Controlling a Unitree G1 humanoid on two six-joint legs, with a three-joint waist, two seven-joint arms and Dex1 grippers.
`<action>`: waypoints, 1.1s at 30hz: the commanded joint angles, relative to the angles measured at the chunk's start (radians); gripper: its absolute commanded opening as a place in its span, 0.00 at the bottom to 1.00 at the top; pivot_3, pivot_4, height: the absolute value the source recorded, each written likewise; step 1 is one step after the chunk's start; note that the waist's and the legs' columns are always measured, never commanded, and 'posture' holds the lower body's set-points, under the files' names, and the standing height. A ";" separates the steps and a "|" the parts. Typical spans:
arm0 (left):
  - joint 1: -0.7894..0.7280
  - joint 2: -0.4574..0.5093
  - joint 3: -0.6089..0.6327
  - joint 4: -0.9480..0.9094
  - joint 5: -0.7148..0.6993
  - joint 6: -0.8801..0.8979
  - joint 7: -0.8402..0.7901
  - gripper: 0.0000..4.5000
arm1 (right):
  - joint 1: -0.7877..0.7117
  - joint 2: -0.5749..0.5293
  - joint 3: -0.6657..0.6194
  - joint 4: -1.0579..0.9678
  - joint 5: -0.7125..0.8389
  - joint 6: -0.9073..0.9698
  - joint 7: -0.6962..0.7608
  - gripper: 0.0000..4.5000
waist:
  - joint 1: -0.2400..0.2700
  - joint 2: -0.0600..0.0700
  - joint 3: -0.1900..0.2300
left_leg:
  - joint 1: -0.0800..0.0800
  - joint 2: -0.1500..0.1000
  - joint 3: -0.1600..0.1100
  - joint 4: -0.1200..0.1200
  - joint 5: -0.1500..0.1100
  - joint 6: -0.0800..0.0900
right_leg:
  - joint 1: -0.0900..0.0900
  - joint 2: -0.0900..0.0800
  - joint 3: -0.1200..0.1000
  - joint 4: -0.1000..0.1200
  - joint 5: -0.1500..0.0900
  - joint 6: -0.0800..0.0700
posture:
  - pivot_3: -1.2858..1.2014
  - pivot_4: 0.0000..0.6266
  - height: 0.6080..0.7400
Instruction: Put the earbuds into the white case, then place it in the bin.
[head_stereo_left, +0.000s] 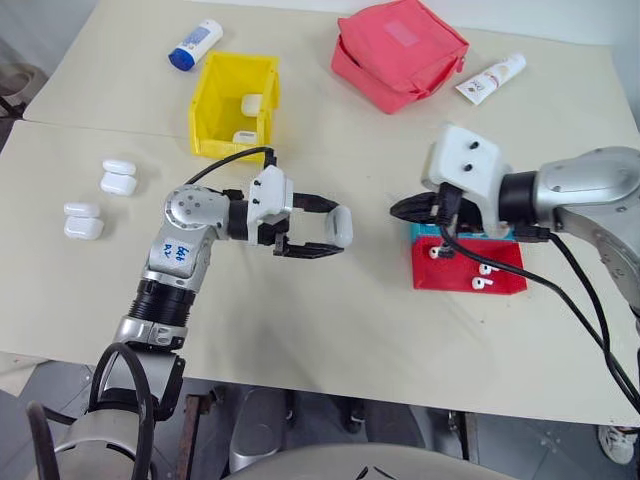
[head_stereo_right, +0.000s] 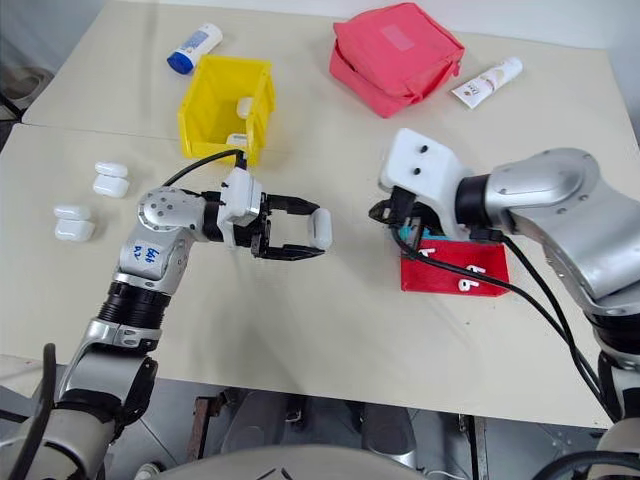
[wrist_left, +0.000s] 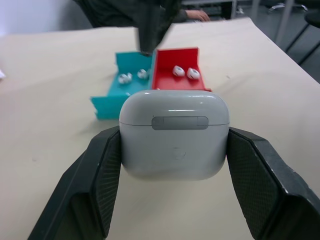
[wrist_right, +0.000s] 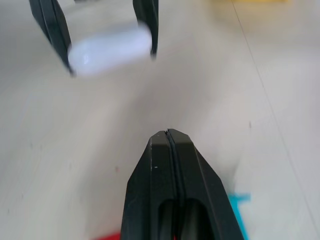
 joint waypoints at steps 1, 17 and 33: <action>0.010 -0.009 0.031 -0.046 -0.026 -0.007 0.038 0.62 | 0.032 0.063 -0.135 0.013 0.046 -0.035 -0.023 0.00 | 0.000 0.000 0.000 | 0.000 0.000 0.000 0.000 0.000 0.000 | 0.000 0.000 0.000 0.000 0.000 0.000 | 0.52 0.24 1.00; 0.055 -0.125 0.257 -0.040 0.043 -0.128 0.577 0.62 | 0.303 0.236 -0.378 0.329 0.190 -0.344 0.232 0.87 | 0.009 -0.001 0.000 | 0.000 -0.005 -0.001 0.000 0.001 0.004 | 0.002 -0.004 -0.010 0.000 0.001 0.003 | 0.52 0.24 1.00; -0.288 -0.001 0.317 0.630 0.180 -0.244 0.826 0.62 | 0.157 0.276 -0.277 0.425 0.089 -0.392 0.241 0.99 | 0.022 -0.001 0.000 | 0.000 -0.008 -0.002 -0.001 0.002 0.004 | 0.001 -0.004 -0.016 0.000 0.002 0.003 | 0.52 0.24 1.00</action>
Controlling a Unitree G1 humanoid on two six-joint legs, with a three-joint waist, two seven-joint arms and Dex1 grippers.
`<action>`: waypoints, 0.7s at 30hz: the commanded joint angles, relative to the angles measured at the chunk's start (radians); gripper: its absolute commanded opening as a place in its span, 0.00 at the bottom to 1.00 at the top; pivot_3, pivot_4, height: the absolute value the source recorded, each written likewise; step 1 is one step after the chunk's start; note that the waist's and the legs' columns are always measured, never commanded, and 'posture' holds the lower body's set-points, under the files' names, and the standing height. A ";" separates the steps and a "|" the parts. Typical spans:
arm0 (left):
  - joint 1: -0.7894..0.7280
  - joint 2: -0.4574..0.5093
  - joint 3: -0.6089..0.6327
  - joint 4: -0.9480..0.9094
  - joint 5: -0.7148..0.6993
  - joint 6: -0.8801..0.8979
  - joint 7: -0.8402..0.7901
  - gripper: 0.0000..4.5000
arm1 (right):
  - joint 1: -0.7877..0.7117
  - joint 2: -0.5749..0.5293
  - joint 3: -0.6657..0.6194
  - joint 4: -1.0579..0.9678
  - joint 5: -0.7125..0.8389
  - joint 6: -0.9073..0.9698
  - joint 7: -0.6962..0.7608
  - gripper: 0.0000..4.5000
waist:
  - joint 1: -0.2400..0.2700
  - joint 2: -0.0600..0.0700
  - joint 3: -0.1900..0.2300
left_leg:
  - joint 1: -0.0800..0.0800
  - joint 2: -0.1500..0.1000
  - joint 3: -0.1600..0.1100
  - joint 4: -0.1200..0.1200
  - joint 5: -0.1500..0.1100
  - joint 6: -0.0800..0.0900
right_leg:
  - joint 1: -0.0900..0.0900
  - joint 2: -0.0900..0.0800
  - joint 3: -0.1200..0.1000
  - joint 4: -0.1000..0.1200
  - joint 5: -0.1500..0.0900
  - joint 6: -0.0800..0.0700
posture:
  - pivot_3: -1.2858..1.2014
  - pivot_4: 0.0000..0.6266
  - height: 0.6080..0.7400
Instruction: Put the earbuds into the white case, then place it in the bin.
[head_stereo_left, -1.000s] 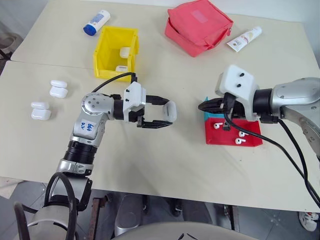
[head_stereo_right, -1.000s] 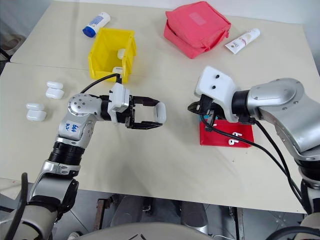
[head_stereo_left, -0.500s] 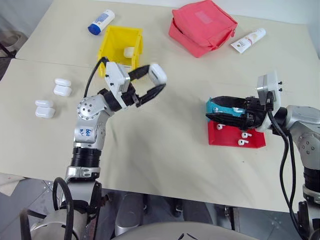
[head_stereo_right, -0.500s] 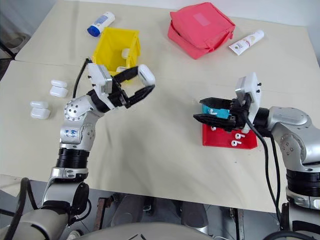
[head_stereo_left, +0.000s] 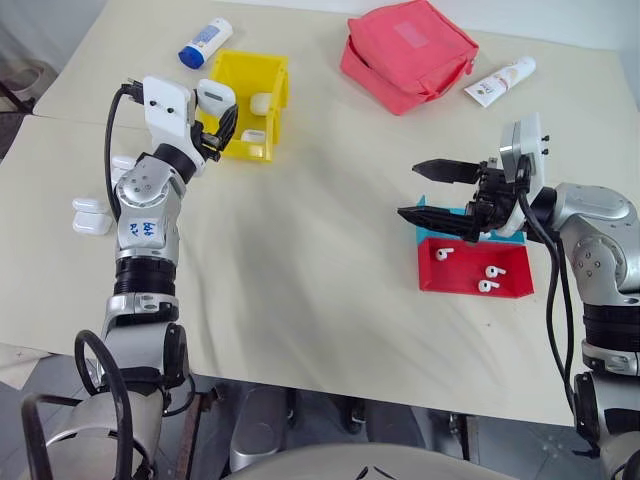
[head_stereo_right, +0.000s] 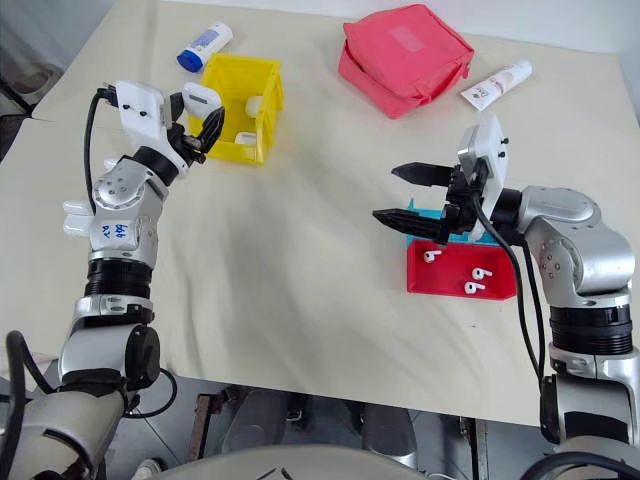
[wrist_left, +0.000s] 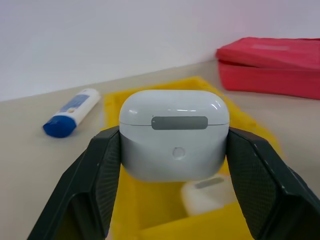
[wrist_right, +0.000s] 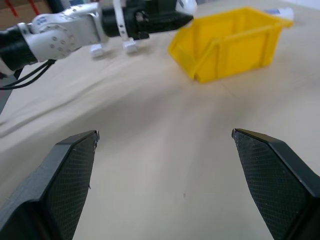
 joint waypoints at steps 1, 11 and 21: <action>-0.087 0.019 0.003 0.135 0.000 -0.106 -0.048 0.62 | -0.006 -0.014 0.001 -0.010 -0.008 -0.012 0.016 0.99 | 0.004 0.000 0.000 | 0.000 0.000 0.000 0.000 0.000 0.000 | 0.000 0.000 0.000 0.000 0.000 0.000 | 0.52 0.24 1.00; -0.119 0.023 -0.003 0.214 -0.020 -0.244 -0.216 0.99 | -0.045 -0.017 0.023 0.026 -0.042 -0.025 0.044 1.00 | 0.002 0.000 0.000 | 0.000 0.000 0.001 0.000 0.000 0.000 | -0.001 0.000 -0.004 0.001 0.000 0.000 | 0.52 0.24 1.00; 0.490 0.145 0.049 -0.668 -0.268 0.046 -0.423 0.99 | -0.011 -0.036 -0.025 0.092 -0.042 -0.099 0.111 1.00 | -0.042 0.000 0.000 | 0.000 0.002 0.000 -0.001 0.000 0.000 | -0.001 -0.003 0.002 0.001 0.000 0.000 | 0.52 0.24 1.00</action>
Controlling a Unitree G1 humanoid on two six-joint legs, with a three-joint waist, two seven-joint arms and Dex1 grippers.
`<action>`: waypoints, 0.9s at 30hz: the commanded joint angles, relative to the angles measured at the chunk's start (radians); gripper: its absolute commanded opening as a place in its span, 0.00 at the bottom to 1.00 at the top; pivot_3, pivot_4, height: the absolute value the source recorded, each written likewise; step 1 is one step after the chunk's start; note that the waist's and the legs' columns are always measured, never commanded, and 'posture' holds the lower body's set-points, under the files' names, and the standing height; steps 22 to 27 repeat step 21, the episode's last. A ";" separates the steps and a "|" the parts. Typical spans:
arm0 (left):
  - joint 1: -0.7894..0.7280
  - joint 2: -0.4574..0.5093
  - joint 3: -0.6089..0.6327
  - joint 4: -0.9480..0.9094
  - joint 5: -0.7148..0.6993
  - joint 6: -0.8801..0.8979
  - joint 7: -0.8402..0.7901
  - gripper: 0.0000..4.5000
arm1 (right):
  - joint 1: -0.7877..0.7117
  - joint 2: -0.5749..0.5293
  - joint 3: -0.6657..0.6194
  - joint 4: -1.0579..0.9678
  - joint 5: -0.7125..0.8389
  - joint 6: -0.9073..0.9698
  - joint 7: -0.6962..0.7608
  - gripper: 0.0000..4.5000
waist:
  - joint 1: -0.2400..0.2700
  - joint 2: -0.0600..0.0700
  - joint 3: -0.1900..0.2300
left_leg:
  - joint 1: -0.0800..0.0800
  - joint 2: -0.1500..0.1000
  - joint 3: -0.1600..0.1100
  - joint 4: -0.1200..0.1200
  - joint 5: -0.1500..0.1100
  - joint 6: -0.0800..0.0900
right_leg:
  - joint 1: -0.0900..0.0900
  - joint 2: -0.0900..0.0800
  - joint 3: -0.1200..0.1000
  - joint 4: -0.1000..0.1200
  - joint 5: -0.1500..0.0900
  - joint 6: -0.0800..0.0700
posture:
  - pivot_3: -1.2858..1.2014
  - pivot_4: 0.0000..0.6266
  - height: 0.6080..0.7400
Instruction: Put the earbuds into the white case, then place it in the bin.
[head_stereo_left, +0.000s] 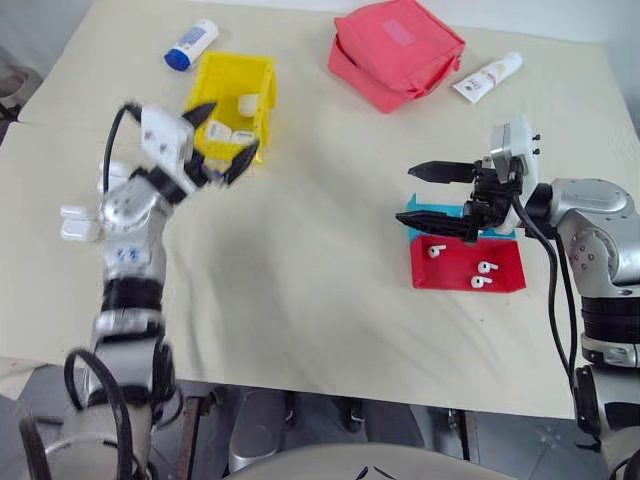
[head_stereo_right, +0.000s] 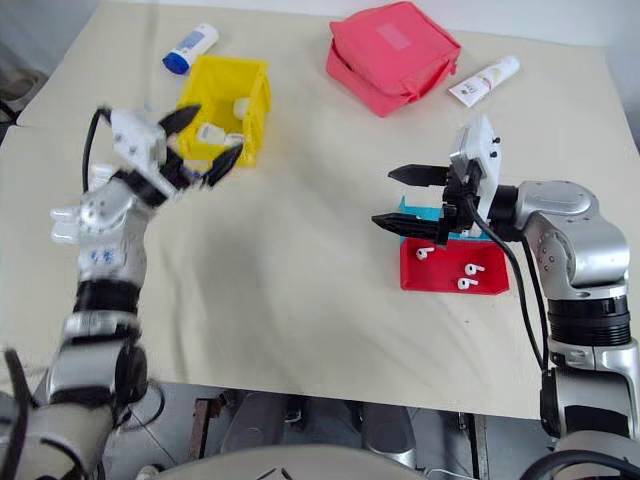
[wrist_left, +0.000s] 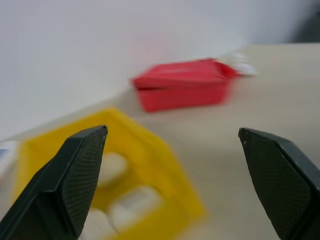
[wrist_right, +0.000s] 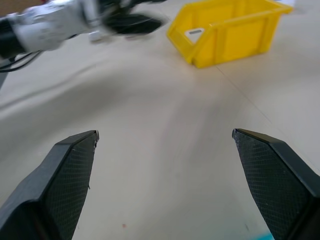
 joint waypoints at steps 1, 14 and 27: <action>0.186 0.076 0.069 -0.320 -0.120 0.159 -0.019 0.99 | 0.012 -0.025 -0.051 0.060 0.000 -0.087 0.065 1.00 | -0.001 0.000 0.000 | 0.000 0.000 0.000 0.000 0.000 0.000 | 0.001 0.000 0.002 0.000 0.000 0.000 | 0.52 0.24 1.00; 0.652 0.124 0.376 -0.716 -0.335 0.392 0.062 0.99 | -0.021 -0.073 -0.023 0.310 -0.096 -0.191 0.195 1.00 | 0.003 0.001 0.000 | 0.007 0.001 -0.004 0.000 0.000 0.000 | 0.014 -0.001 0.001 -0.009 0.000 0.000 | 0.52 0.24 1.00; 0.758 0.116 0.440 -0.752 -0.358 0.358 0.023 0.99 | -0.034 -0.048 -0.007 0.343 -0.113 -0.198 0.203 1.00 | 0.001 0.001 0.000 | 0.008 0.001 -0.004 -0.001 0.000 0.001 | 0.015 -0.001 0.000 -0.013 0.000 0.000 | 0.52 0.24 1.00</action>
